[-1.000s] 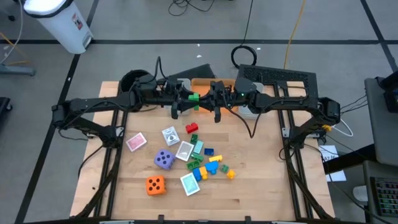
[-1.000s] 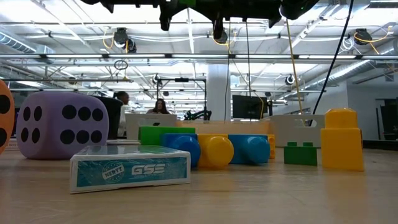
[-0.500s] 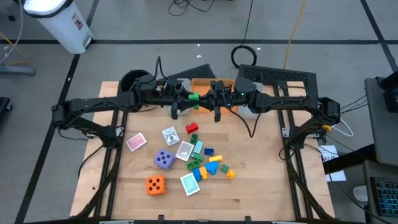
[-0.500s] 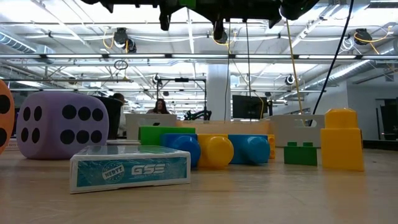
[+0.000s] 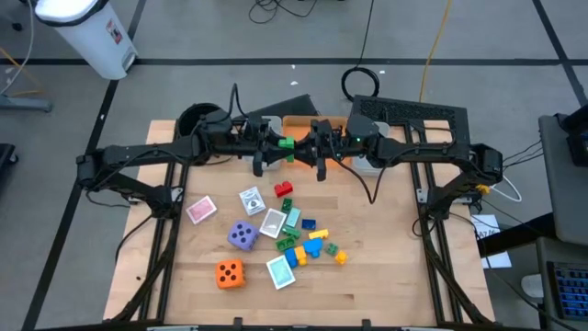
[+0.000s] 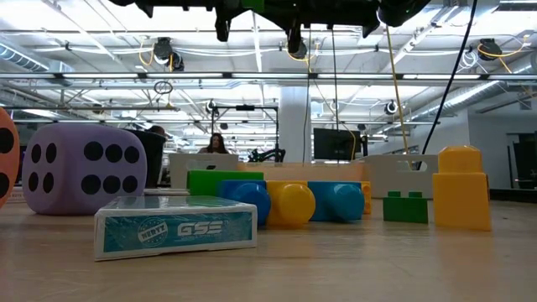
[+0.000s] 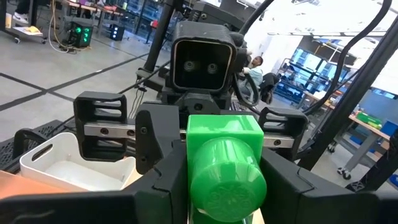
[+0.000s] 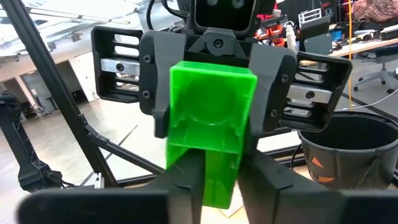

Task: Pick & Place Toys
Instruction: Put the top green game piece into the orange bin

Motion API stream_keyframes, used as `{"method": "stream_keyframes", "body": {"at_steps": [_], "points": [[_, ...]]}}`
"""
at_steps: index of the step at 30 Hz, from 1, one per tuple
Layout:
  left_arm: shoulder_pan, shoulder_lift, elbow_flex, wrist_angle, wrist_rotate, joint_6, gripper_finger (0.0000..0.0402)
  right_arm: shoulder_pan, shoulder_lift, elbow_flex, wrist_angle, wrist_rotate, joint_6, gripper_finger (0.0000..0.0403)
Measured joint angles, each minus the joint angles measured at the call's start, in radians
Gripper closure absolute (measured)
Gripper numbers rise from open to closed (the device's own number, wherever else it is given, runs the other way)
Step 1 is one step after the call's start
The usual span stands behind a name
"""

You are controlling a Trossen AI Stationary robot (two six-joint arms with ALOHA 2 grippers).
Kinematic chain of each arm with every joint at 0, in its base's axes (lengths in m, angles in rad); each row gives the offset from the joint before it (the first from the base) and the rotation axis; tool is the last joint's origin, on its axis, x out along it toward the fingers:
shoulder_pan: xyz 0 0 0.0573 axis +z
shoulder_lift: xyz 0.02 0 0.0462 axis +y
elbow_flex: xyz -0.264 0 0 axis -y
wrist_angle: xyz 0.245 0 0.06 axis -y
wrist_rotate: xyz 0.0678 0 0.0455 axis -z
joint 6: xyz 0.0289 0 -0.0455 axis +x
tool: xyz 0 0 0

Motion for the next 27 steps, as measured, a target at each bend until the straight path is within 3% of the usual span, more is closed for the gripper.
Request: {"method": "stream_keyframes", "body": {"at_steps": [7, 13, 27], "points": [[0.000, 0.000, 0.000, 0.000, 0.001, 0.009, 0.0256, -0.006, 0.000, 0.000, -0.001, 0.001, 0.000, 0.0245], [0.001, 0.000, 0.000, -0.002, -0.001, 0.015, 0.0255, -0.024, -0.001, 0.000, -0.002, -0.001, 0.015, 0.0205], [0.074, 0.000, 0.001, -0.014, 0.024, 0.027, 0.0254, -0.080, -0.093, 0.001, -0.132, -0.022, 0.000, 0.0191]]}}
